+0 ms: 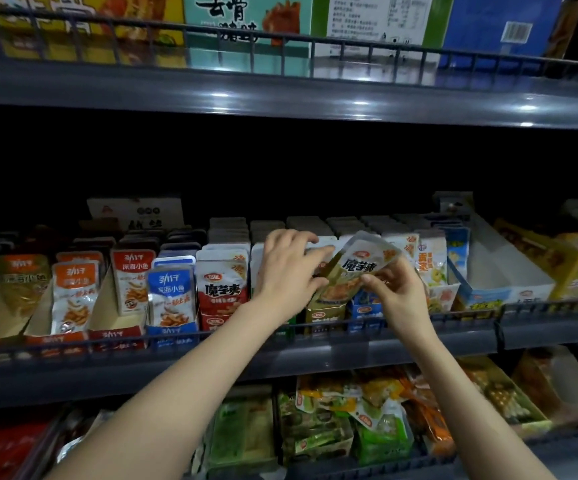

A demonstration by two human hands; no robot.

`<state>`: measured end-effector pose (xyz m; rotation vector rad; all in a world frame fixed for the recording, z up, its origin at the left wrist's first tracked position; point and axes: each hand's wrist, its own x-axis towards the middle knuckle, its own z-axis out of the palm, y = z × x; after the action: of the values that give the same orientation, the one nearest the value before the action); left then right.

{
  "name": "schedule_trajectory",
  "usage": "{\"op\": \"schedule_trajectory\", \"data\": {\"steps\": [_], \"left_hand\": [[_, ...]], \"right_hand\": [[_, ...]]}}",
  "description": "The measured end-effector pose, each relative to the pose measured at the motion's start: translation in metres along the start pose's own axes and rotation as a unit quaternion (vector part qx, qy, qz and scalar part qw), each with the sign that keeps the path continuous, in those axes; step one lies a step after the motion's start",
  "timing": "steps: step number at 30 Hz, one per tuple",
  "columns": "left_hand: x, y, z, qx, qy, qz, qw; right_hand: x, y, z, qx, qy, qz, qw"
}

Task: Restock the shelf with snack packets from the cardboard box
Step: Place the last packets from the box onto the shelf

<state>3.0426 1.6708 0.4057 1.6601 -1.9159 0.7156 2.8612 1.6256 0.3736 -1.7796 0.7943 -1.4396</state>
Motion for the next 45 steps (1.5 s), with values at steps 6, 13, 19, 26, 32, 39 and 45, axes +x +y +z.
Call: {"op": "schedule_trajectory", "data": {"steps": [6,13,19,26,32,39,45], "left_hand": [[0.001,0.009,0.004,0.003,-0.006,-0.022,1.000],[0.009,0.011,0.001,0.031,-0.043,-0.074,0.996],[0.018,-0.001,0.000,0.045,-0.099,-0.053,0.993],[0.016,-0.007,0.000,-0.093,-0.001,-0.105,0.990],[0.031,-0.006,-0.008,-0.192,0.095,-0.102,0.972],[0.013,-0.017,-0.028,-0.138,0.009,-0.057,0.989],[-0.003,-0.030,-0.034,-0.134,0.038,-0.053,0.989]], "right_hand": [[0.011,0.002,-0.004,-0.115,-0.027,0.003,0.993],[0.019,-0.007,0.000,-0.216,-0.025,-0.028,0.976],[0.023,-0.006,0.002,-0.243,-0.053,-0.013,0.968],[0.024,-0.005,0.007,-0.230,-0.053,0.012,0.972],[0.021,-0.010,0.005,-0.186,0.002,-0.057,0.981],[0.010,-0.009,0.003,-0.232,-0.046,-0.110,0.965],[0.009,-0.009,0.019,-0.202,-0.051,-0.120,0.971]]}}
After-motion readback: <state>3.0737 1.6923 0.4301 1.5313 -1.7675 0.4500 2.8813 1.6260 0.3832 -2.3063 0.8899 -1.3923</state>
